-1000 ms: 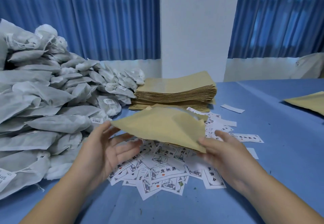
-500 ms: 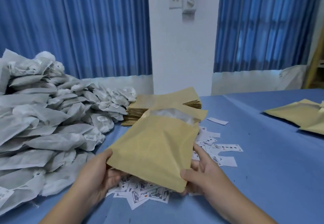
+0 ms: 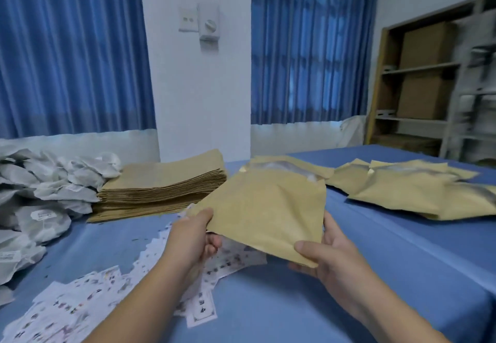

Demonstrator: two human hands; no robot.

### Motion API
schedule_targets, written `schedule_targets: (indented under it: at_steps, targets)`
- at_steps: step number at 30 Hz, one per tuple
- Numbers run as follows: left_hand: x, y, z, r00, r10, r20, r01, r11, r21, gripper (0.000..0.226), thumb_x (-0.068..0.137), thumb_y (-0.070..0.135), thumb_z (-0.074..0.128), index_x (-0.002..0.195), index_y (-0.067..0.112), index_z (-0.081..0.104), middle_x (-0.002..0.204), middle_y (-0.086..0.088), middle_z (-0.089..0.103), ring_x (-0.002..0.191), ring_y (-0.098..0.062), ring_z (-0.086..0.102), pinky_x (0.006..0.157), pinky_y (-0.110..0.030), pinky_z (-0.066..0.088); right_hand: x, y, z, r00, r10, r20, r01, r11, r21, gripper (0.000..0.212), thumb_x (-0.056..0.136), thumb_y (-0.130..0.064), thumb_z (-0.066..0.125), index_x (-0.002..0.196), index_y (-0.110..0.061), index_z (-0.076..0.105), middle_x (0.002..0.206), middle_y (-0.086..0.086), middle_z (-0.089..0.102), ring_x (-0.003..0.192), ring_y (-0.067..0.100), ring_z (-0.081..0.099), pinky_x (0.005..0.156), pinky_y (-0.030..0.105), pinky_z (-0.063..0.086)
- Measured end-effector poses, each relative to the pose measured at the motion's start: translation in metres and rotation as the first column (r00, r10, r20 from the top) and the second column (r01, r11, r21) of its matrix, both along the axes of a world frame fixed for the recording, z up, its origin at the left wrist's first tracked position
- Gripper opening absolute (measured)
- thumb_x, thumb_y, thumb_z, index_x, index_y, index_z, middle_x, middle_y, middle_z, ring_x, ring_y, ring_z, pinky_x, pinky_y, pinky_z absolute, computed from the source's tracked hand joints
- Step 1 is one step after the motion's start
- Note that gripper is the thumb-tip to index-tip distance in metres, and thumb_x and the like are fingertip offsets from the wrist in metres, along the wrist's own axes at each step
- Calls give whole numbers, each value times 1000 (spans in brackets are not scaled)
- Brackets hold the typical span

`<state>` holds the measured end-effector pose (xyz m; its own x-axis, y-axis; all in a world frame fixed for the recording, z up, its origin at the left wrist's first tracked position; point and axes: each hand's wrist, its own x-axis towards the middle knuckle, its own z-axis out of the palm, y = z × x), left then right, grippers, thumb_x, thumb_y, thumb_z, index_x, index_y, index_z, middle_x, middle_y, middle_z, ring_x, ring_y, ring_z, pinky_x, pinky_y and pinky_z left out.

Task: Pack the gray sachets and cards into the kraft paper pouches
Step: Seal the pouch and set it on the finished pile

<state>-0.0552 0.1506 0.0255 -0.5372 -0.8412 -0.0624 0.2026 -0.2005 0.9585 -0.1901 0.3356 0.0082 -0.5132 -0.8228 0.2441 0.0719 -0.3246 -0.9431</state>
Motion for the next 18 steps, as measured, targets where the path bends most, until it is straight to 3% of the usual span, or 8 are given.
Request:
schedule_targets:
  at_steps: [2,5,10,13,16,18]
  targets:
    - [-36,20,4,992,-119,-43,119,993,12,2,95,7,54,96,7,55,44,-2,52,28,-8,42,29,-12,28,-22,17,4,997,-75,-15,75,997,-2,70,66,-3,64,128,-31,50,119,-1,66,98,23,65,72,40,55]
    - [-88,51,7,963,-262,-71,263,965,12,8,92,-3,53,92,6,55,51,-3,57,31,-8,47,30,-14,32,-54,41,11,981,-194,-19,193,981,-21,71,63,1,60,127,-31,51,119,1,65,97,24,65,67,40,57]
    - [-167,81,29,925,-357,-130,369,925,88,9,93,-4,50,94,5,52,61,-6,59,34,-8,52,32,-14,36,-106,77,35,942,-334,-39,333,942,-40,71,65,2,59,127,-29,51,116,7,65,95,24,67,66,36,55]
    - [-212,100,49,883,-414,-220,443,891,100,8,94,-5,48,97,3,50,77,-12,56,43,-11,61,36,-16,43,-141,93,53,905,-425,-11,421,900,-110,66,78,12,58,129,-29,49,118,2,67,103,26,67,67,35,56]
    - [-252,125,62,828,-456,-328,512,852,108,12,94,-6,48,105,-2,51,88,-13,57,77,-27,72,60,-29,58,-180,109,66,823,-541,172,566,806,-174,51,87,11,51,131,-14,46,117,8,66,100,23,67,64,32,57]
    - [-269,142,62,807,-498,-318,555,823,122,27,96,3,50,122,2,48,106,-10,56,96,-29,68,77,-35,57,-209,119,66,720,-616,318,668,740,-78,40,90,5,49,130,-4,46,122,15,62,100,26,64,64,32,56]
